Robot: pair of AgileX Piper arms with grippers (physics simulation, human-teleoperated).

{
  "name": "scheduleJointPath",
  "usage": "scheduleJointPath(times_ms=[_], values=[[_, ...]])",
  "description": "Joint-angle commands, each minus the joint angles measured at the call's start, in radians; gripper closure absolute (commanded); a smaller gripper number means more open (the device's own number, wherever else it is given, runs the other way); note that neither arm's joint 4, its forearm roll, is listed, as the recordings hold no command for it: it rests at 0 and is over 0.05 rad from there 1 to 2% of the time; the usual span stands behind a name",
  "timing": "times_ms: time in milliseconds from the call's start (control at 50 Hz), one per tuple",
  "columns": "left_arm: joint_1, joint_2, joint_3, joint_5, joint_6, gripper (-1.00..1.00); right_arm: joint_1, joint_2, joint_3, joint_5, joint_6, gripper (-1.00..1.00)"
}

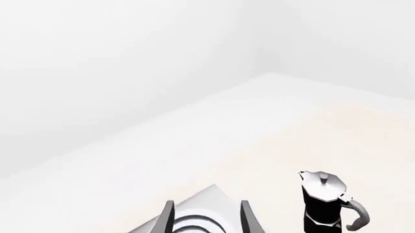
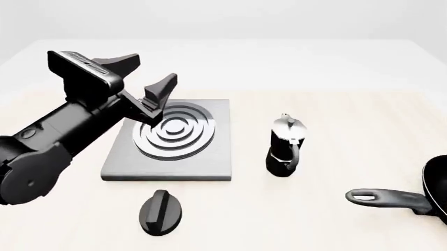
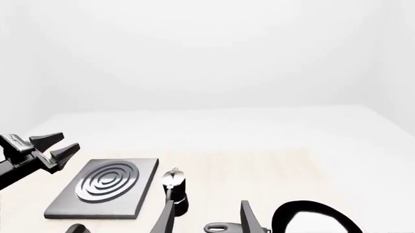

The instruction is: Put the frying pan on the stove.

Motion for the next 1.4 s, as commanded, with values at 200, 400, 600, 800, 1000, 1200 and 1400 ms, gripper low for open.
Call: scheduleJointPath(times_ms=[200, 400, 600, 800, 1000, 1200, 1400], values=[[-0.133, 0.215, -0.242, 0.037, 0.02, -1.0, 0.002, -0.003, 0.023, 0.0, 0.012, -1.0], [-0.187, 0.247, -0.325, 0.111, 0.037, -1.0, 0.004, -0.003, 0.028, 0.0, 0.019, -1.0], [-0.278, 0.201, -0.344, 0.192, 0.058, -1.0, 0.004, -0.003, 0.033, 0.0, 0.029, -1.0], [-0.329, 0.273, -0.469, 0.296, 0.098, -1.0, 0.003, -0.003, 0.034, 0.0, 0.034, -1.0], [-0.388, 0.332, -0.565, 0.361, 0.118, -1.0, 0.003, -0.003, 0.036, 0.0, 0.039, -1.0], [-0.433, 0.431, -0.7, 0.425, 0.123, -1.0, 0.005, -0.003, 0.035, 0.0, 0.042, -1.0], [-0.445, 0.572, -0.92, 0.52, 0.134, -1.0, 0.005, -0.003, 0.035, 0.0, 0.043, -1.0]])
